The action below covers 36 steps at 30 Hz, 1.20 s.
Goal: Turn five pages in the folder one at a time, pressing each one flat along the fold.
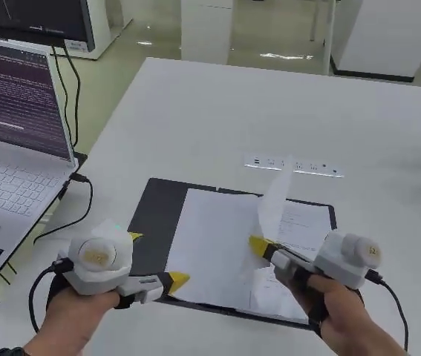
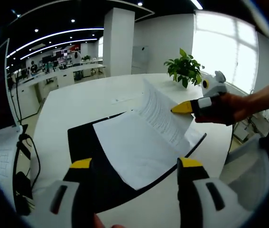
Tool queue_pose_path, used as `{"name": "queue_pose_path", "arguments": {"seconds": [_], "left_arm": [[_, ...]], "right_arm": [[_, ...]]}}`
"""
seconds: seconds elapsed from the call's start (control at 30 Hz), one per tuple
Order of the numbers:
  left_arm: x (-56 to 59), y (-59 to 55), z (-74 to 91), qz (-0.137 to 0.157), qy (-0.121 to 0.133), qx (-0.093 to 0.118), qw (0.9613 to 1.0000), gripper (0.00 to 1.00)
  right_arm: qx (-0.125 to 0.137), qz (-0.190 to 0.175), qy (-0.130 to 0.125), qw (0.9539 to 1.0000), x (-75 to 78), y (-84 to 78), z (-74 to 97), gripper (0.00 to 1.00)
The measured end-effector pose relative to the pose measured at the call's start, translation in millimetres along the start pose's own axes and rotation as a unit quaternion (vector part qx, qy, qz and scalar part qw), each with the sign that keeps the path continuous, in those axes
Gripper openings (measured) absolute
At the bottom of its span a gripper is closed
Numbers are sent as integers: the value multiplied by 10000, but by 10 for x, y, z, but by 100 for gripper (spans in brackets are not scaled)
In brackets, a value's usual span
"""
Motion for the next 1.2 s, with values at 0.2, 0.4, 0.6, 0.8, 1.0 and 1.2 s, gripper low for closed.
{"name": "queue_pose_path", "arguments": {"seconds": [0.2,0.4,0.6,0.8,1.0,1.2], "left_arm": [[-108,-14,138,137,98,77,9998,70],[-222,-32,254,276,225,182,9992,70],[-249,-92,312,392,296,214,9986,70],[-272,-194,322,428,295,110,9986,71],[-359,-223,370,532,348,146,9979,71],[-431,-224,395,574,382,158,9975,70]], "right_arm": [[-43,-99,61,9999,-74,-52,-148,0],[-78,-114,179,9997,-163,-50,-267,0],[-358,-69,332,9988,-228,-167,-348,0],[-468,-145,383,9981,-261,-245,-465,0],[-567,-175,500,9970,-349,-291,-606,0],[-700,-200,562,9958,-382,-376,-723,0]]}}
Point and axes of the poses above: the centre of the closed fingertips' face, and the gripper's own axes: z roughly backward along the fingers, x roughly to its right, y roughly out of its top, the point moved 5 cm from there along z, roughly backward along the fingers, and after that the axes turned 13 degrees about z, right-handed, at the moved point
